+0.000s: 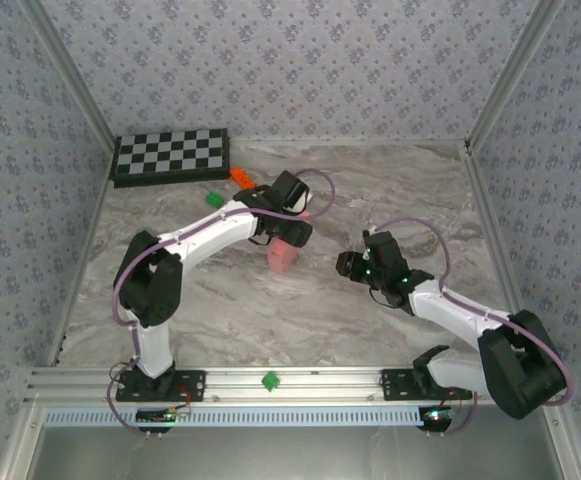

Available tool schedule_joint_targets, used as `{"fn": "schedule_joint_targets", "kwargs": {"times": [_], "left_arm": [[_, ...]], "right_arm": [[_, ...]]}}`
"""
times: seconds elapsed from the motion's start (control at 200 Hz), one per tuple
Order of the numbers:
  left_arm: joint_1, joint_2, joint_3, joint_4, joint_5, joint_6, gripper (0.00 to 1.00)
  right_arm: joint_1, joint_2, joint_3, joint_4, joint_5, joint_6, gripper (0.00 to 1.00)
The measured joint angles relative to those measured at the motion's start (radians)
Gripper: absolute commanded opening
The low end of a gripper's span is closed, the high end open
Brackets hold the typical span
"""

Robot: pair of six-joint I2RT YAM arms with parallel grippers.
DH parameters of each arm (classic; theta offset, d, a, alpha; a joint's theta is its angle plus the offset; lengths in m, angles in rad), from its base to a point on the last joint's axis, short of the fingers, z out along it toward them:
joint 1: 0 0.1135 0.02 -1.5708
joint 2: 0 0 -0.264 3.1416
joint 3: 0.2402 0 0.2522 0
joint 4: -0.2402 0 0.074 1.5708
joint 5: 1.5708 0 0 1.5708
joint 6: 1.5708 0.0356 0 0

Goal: Fold the paper box

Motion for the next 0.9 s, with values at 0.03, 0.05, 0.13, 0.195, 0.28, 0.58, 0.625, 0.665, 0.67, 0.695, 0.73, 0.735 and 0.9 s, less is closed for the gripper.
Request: {"fn": "schedule_joint_targets", "kwargs": {"times": [0.03,0.05,0.13,0.195,0.28,0.58,0.625,0.665,0.67,0.695,0.73,0.735,0.9], "left_arm": [[0.000,0.007,0.005,-0.006,-0.003,0.004,0.62],[0.000,0.010,0.007,-0.008,-0.005,0.008,0.61],[0.000,0.028,0.022,-0.014,-0.007,0.020,0.56],[0.000,0.042,0.031,-0.019,-0.011,0.028,0.51],[0.000,0.057,0.035,-0.034,-0.013,0.037,0.46],[0.000,0.071,0.059,-0.062,-0.019,0.088,0.44],[0.000,0.071,0.059,-0.064,-0.025,0.102,0.44],[0.000,0.072,0.063,-0.069,-0.029,0.119,0.44],[0.000,0.072,0.063,-0.070,-0.029,0.121,0.44],[0.000,0.072,0.066,-0.074,-0.032,0.132,0.44],[0.000,0.072,0.066,-0.077,-0.035,0.153,0.44],[0.000,0.072,0.066,-0.078,-0.035,0.156,0.44],[0.002,0.072,0.070,-0.085,-0.023,0.261,0.45]], "right_arm": [[-0.006,-0.009,-0.002,-0.008,0.000,-0.001,0.46],[-0.011,-0.014,-0.003,-0.013,0.000,-0.001,0.46],[-0.023,-0.026,-0.011,-0.021,0.000,-0.001,0.46],[-0.031,-0.027,-0.015,-0.026,0.000,-0.003,0.46],[-0.034,-0.027,-0.021,-0.028,0.000,-0.003,0.46],[-0.047,-0.027,-0.025,-0.036,0.000,-0.004,0.46],[-0.048,-0.027,-0.025,-0.038,0.000,-0.004,0.46],[-0.049,-0.027,-0.025,-0.039,0.000,-0.003,0.46],[-0.049,-0.027,-0.025,-0.039,0.000,-0.004,0.46],[-0.051,-0.027,-0.025,-0.040,-0.001,-0.004,0.46],[-0.052,-0.027,-0.025,-0.042,-0.001,-0.004,0.46],[-0.052,-0.027,-0.025,-0.042,-0.001,-0.004,0.46],[-0.060,-0.027,-0.025,-0.045,-0.003,-0.022,0.47]]}}
